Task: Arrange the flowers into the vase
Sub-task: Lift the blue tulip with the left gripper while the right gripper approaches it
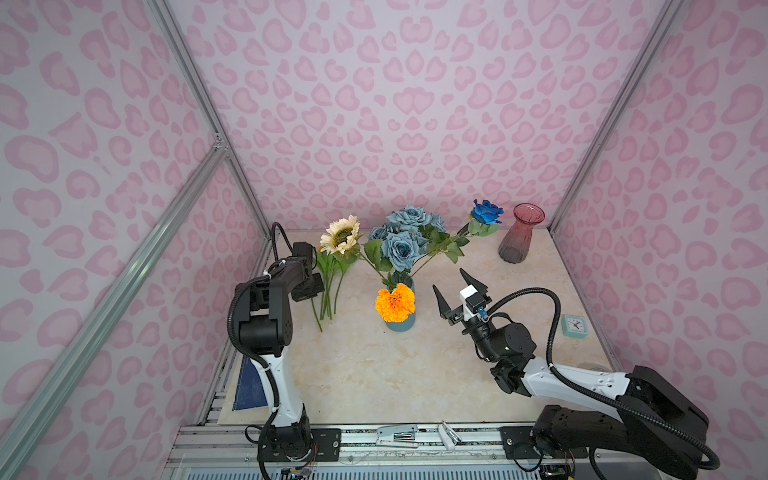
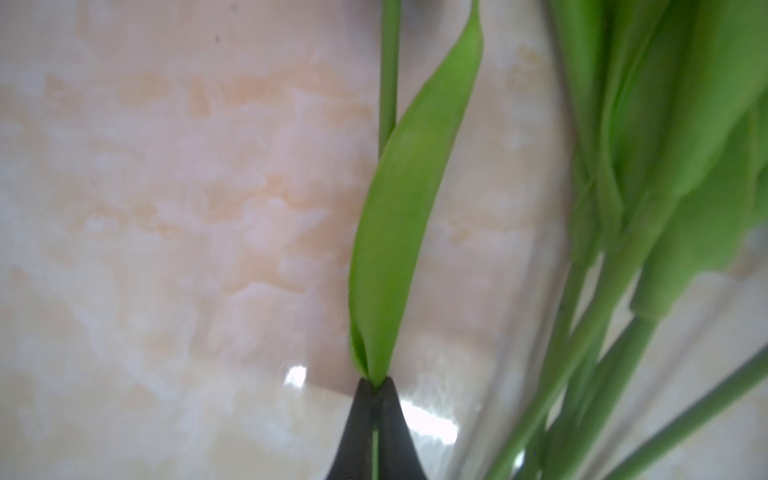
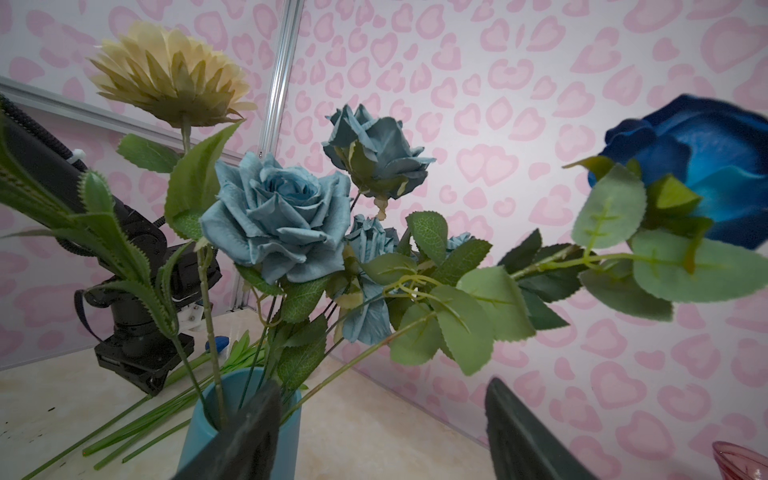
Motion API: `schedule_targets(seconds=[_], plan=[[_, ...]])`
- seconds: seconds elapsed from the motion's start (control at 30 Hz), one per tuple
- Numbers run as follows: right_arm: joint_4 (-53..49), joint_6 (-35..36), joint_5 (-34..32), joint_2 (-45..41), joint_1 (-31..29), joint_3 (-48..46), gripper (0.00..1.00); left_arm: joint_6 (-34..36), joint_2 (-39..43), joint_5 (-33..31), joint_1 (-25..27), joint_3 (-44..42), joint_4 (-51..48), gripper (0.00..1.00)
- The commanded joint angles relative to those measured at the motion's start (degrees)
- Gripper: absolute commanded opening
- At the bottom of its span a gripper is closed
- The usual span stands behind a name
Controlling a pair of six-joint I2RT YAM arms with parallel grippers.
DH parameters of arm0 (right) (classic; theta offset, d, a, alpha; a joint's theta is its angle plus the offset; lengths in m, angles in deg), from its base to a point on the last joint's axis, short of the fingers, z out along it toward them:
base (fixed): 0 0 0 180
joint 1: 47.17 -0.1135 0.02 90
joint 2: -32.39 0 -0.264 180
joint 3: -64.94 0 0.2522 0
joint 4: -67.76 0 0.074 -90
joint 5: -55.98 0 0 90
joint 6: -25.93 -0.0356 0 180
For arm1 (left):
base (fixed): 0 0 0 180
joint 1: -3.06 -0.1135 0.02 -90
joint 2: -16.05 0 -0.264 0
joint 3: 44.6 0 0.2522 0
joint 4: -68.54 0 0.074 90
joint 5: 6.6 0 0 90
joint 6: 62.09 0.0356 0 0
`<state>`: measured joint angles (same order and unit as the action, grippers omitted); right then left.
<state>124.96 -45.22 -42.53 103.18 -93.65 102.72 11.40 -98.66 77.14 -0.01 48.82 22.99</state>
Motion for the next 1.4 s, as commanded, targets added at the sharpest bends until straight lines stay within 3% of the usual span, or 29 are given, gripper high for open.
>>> schedule_targets(seconds=[0.0, 0.2, 0.5, 0.67, 0.83, 0.93, 1.13, 1.37], plan=[[0.77, -0.22, 0.58, 0.06, -0.02, 0.4, 0.77, -1.41, 6.26, -1.6, -0.09, -1.82, 1.76, 0.03], [0.43, -0.92, 0.91, -0.47, -0.01, 0.45, 0.77, -2.02, 22.34, 1.15, -0.09, -9.59, 7.52, 0.03], [-5.65, -3.34, 4.93, -4.95, -0.08, 1.75, 0.77, 0.5, 58.08, 17.57, 1.78, -29.49, 25.1, 0.01], [-19.84, -3.06, 9.63, -13.85, -1.72, 6.18, 0.77, 4.94, 74.79, 26.08, 8.23, -32.33, 25.73, 0.01], [-38.42, -2.71, 16.07, -21.34, -2.85, 14.78, 0.77, 5.26, 86.92, 34.1, 10.8, -33.71, 29.11, 0.01], [-48.52, -3.85, 23.54, -20.89, -3.44, 21.97, 0.77, 3.57, 89.51, 38.35, 10.8, -31.76, 31.52, 0.01], [-60.06, -3.59, 33.15, -15.41, -6.31, 33.79, 0.76, -1.85, 86.69, 50.78, 10.89, -24.55, 33.64, 0.01], [-66.43, -7.19, 42.16, -6.27, -7.98, 45.88, 0.7, -12.2, 79.6, 59.76, 13.68, -19.61, 50.47, 0.01]])
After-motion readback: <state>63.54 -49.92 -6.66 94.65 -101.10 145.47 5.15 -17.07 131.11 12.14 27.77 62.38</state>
